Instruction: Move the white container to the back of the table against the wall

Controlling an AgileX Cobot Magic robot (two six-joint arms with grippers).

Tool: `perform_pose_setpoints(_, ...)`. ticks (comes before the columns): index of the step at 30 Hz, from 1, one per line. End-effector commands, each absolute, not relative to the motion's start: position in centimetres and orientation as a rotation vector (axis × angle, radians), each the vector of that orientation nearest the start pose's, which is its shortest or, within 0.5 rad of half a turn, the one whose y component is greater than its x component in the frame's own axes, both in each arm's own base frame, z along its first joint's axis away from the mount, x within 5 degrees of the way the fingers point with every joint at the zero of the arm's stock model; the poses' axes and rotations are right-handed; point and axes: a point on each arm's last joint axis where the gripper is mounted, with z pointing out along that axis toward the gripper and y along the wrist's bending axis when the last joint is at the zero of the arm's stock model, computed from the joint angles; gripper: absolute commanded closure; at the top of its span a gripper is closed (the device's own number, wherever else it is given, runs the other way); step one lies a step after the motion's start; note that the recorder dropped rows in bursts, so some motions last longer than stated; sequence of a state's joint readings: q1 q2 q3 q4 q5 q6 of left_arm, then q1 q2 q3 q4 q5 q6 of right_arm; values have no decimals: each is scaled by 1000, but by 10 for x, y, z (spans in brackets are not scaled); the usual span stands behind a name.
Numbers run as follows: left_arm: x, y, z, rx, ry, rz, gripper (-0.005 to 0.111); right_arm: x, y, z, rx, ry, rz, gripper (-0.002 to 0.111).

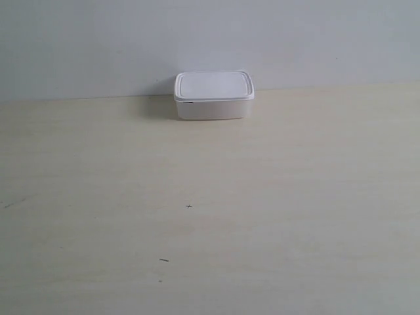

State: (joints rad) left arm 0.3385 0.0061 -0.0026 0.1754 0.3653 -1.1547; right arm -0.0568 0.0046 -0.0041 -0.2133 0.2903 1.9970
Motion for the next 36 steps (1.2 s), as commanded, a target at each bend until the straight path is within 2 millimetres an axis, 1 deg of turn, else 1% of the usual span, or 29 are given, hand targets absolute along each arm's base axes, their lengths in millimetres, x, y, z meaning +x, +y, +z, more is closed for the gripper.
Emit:
perform_pose_setpoints(1,48,23,181,-1182,1435,-389,107,54,-9,188,1565,1120,1151,108)
perform_pose_setpoints(12,48,23,181,-1171,1442,-379,107,54,-9,188,1565,1120,1151,108)
perform_pose_setpoints(13,48,23,181,-1171,1442,-379,107,54,-9,188,1559,1125,1147,108)
perform_pose_setpoints(14,48,23,181,-1171,1442,-379,107,54,-10,188,1510,1165,1097,108)
perform_pose_setpoints(15,48,23,181,-1171,1442,-379,107,54,-11,188,1429,1225,1016,108)
perform_pose_setpoints(16,48,23,181,-1152,1455,-360,107,54,-13,188,1256,1339,831,108)
perform_pose_setpoints(17,48,24,181,-1098,1490,-306,107,53,-16,189,1091,1433,648,108)
perform_pose_setpoints(18,48,24,181,-1012,1543,-225,107,53,-19,190,830,1548,374,108)
perform_pose_setpoints(20,48,24,181,-868,1622,-95,107,52,-21,192,596,1617,132,108)
perform_pose_setpoints(21,47,25,181,-786,1661,-21,107,52,-22,192,503,1638,36,108)
perform_pose_setpoints(22,47,25,181,-720,1690,38,107,52,-22,193,451,1648,-17,108)
perform_pose_setpoints(23,47,25,181,-638,1724,107,107,52,-23,193,424,1654,-43,108)
perform_pose_setpoints(26,47,25,181,-528,1764,196,107,52,-23,193,420,1656,-47,108)
perform_pose_setpoints(36,47,25,181,-517,1768,205,107,52,-22,193,421,1656,-45,108)
